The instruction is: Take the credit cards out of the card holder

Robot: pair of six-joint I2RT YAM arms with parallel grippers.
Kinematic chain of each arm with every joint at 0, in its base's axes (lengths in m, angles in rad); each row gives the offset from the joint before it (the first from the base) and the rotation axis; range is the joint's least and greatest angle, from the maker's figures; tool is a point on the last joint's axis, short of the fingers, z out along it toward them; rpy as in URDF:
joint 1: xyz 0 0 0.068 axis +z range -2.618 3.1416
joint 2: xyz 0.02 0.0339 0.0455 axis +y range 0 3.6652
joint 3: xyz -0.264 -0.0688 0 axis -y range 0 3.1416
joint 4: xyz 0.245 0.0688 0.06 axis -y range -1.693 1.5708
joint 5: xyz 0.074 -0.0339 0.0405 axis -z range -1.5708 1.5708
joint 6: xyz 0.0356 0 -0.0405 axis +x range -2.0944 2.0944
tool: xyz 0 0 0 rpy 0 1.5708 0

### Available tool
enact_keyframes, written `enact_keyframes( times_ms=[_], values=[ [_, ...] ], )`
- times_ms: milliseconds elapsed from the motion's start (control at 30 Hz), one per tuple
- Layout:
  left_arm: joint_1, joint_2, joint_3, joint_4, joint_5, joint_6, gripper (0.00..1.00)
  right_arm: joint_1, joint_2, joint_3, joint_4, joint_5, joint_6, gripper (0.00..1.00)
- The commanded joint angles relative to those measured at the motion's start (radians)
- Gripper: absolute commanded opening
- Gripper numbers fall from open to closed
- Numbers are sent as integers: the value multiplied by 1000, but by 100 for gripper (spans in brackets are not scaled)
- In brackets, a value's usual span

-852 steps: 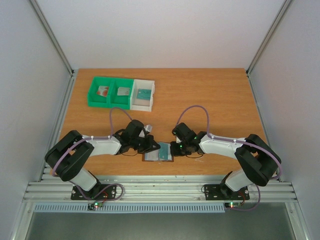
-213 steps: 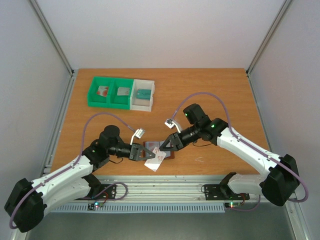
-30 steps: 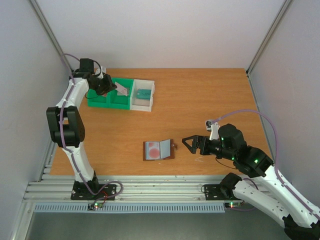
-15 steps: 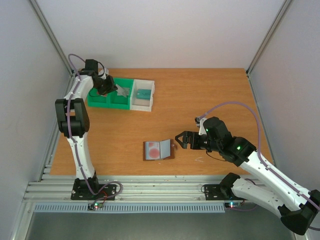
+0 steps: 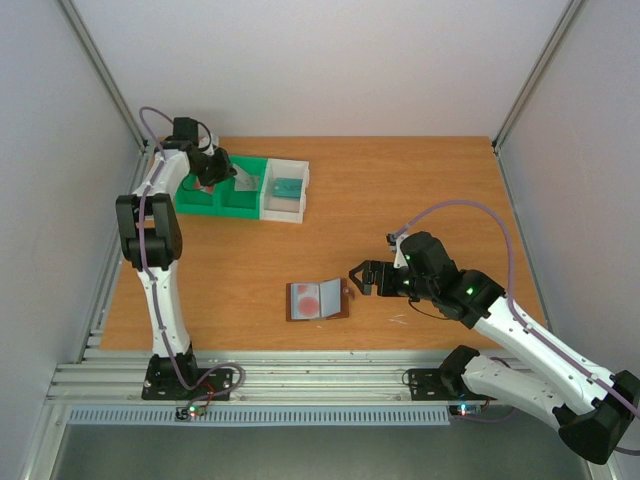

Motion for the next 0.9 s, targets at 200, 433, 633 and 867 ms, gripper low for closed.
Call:
enact_keyframes(
  times_ms=[200,433,633,867],
  values=[
    [1,48,69,27,-4,16,8,0,22,37,13,41,-14,98],
    [-1,64,73,40,8,17,13,0,39,43,14,39,-7,98],
    [-3,87,113,34,25,18,20,0,57,43,22,38,3,99],
    [-4,106,167,7,7,30,37,0,63,50,24,72,-1,99]
  ],
)
